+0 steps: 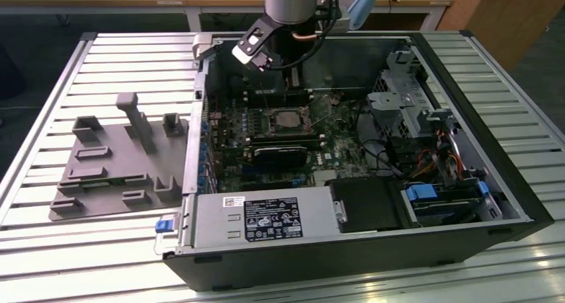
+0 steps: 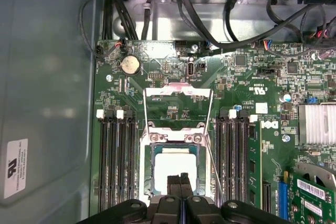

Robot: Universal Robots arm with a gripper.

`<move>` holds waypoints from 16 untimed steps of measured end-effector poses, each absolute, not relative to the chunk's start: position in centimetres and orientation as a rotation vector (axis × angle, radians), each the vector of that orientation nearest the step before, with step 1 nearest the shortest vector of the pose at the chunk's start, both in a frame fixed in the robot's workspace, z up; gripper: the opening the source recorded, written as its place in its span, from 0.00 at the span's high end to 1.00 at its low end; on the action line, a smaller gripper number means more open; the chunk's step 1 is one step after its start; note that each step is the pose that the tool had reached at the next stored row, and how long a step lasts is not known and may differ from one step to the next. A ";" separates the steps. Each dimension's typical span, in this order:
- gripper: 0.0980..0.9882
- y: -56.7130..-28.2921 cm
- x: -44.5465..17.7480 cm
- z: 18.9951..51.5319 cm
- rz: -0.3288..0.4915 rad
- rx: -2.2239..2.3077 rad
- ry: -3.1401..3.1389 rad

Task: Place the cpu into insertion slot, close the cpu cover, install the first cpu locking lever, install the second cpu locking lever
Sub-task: 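Close the cpu cover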

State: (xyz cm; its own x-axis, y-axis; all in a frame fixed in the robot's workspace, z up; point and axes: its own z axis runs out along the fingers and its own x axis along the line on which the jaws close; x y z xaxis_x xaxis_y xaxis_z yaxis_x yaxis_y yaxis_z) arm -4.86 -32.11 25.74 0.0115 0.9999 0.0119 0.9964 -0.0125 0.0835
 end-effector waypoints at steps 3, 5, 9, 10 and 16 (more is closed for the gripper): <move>1.00 -32.1 -4.8 25.8 0.103 2.197 2.171; 1.00 -32.1 -4.6 25.8 0.103 2.197 2.171; 1.00 -32.1 -3.8 25.8 0.103 2.197 2.171; 1.00 -32.1 -3.6 25.8 0.103 2.197 2.171; 1.00 -32.1 -1.8 25.8 0.103 2.197 2.171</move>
State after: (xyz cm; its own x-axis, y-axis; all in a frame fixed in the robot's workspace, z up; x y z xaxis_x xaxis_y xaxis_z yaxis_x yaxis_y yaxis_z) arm -1.79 -32.11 25.76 0.0116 0.9999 0.0116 0.9965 -0.0126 0.0832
